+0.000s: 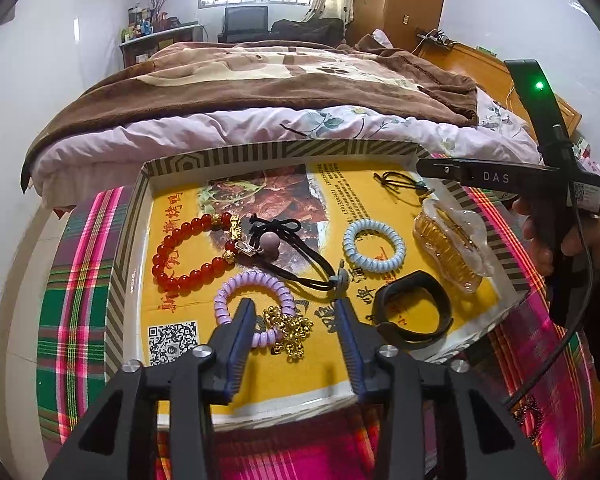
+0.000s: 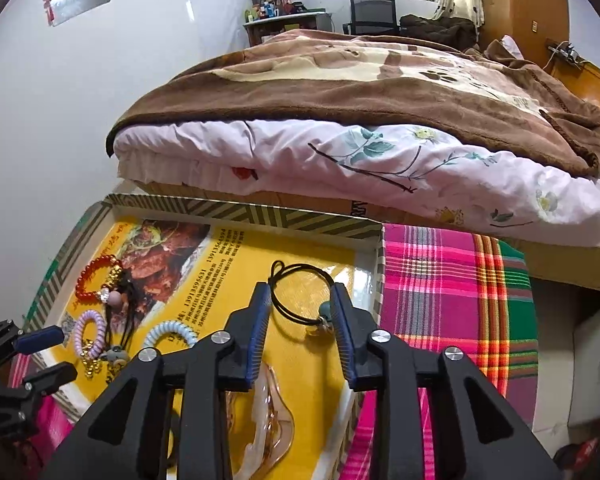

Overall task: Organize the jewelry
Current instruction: 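Carry the cord and gold chain into the tray and open both tools, then move both tools back to the cloth and grasp the brown bead bracelet with the right tool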

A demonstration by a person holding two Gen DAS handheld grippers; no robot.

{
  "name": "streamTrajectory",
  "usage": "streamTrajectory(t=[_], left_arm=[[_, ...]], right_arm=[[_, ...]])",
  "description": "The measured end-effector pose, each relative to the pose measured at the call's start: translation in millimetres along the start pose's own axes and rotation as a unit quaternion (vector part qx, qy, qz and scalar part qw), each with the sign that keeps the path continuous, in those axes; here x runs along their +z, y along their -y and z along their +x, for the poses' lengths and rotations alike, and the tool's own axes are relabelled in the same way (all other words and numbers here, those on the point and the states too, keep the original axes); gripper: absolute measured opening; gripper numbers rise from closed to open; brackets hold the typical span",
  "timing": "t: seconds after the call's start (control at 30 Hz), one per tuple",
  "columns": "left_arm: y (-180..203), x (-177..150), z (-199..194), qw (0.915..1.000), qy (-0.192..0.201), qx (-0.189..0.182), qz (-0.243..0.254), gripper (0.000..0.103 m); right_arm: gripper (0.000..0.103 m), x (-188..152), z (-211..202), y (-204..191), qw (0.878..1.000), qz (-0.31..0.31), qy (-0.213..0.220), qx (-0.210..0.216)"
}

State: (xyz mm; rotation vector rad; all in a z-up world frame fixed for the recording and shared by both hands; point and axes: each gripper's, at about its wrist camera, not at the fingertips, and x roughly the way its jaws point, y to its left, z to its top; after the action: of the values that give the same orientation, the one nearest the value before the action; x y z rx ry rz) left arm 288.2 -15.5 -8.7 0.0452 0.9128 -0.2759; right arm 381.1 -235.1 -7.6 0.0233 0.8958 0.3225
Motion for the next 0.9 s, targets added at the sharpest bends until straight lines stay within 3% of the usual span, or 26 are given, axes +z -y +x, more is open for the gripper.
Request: streamTrajectory(t=[0.53, 0.73, 0.9], left_arm=[[21, -18, -60, 0.9994, 0.033, 0.004, 0.002, 0.061], [24, -47, -90, 0.9990, 0.045, 0.000, -0.006, 0.062], [26, -78, -103, 0.9991, 0.041, -0.001, -0.008, 0.065]], right_arm=[[0.033, -28, -73, -13, 0.999, 0.008, 0.043, 0.017], [0.034, -67, -115, -21, 0.998, -0.002, 0.062, 0.028], [0.034, -110, -134, -22, 0.998, -0.006, 0.052, 0.028]])
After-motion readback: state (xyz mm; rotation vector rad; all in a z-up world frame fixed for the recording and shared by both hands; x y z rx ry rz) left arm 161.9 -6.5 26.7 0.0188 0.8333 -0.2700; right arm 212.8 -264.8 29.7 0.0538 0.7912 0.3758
